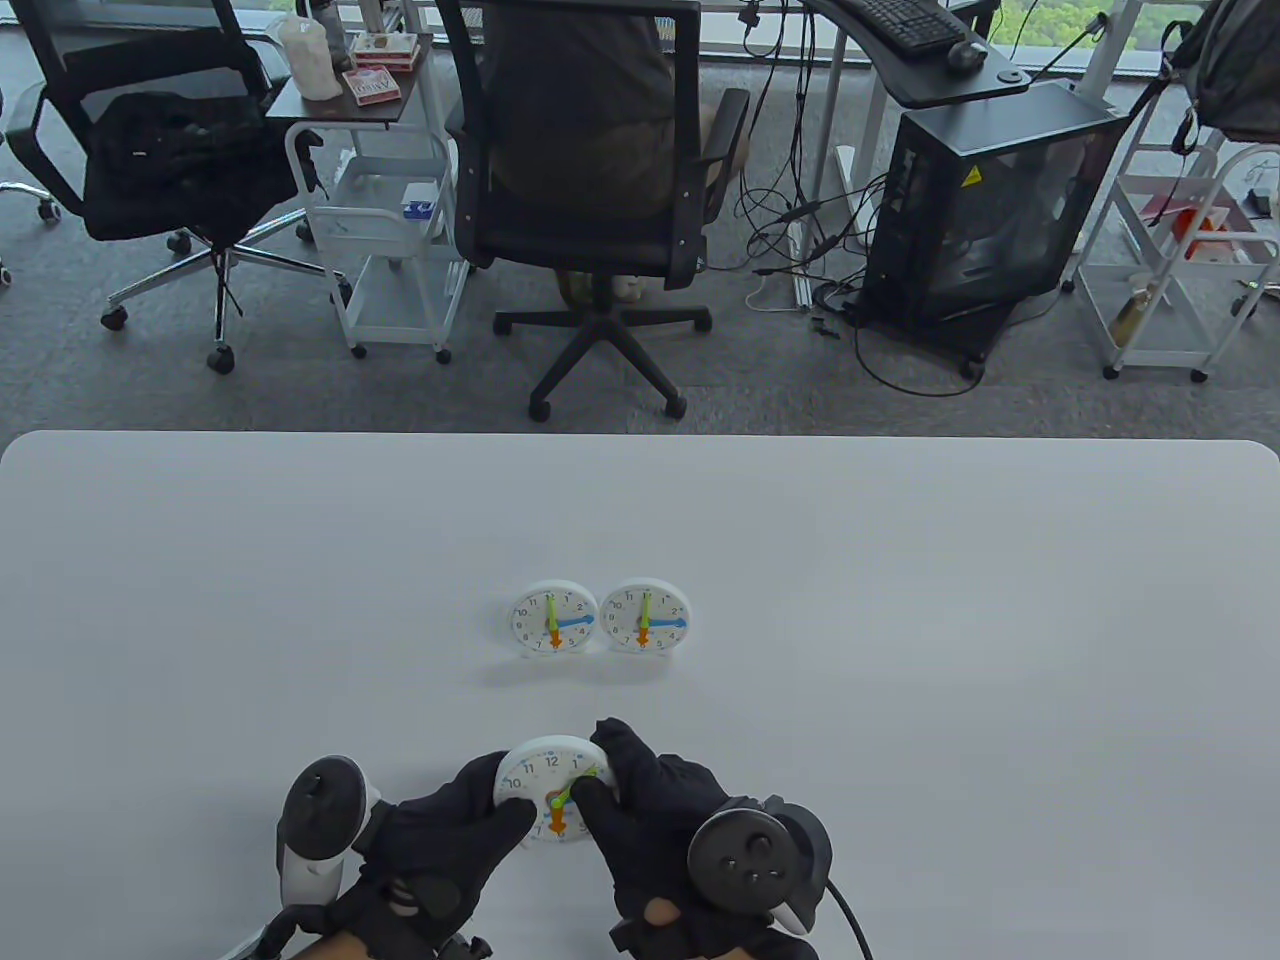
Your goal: Turn clock hands to synchronize teaching clocks
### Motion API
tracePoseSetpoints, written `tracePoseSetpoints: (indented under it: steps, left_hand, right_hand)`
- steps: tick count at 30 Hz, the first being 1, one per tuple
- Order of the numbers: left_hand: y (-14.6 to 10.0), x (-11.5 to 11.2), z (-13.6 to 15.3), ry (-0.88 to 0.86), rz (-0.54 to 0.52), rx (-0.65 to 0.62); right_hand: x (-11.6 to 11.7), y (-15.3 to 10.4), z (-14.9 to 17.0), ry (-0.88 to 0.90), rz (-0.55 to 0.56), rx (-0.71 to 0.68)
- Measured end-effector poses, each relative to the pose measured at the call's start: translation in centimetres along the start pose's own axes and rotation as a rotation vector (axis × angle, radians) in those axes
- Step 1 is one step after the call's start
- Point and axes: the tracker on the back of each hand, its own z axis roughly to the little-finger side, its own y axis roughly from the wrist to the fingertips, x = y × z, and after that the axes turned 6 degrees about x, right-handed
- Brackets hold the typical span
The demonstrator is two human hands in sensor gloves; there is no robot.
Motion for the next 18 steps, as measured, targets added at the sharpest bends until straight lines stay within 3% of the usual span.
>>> tracePoseSetpoints:
  steps: [18]
  left_hand:
    - [-0.09,-0.49,-0.61,0.154,-0.001,-0.045]
  right_hand:
    - [-0.01,0.02,0.17,-0.023,-0.011,0.034]
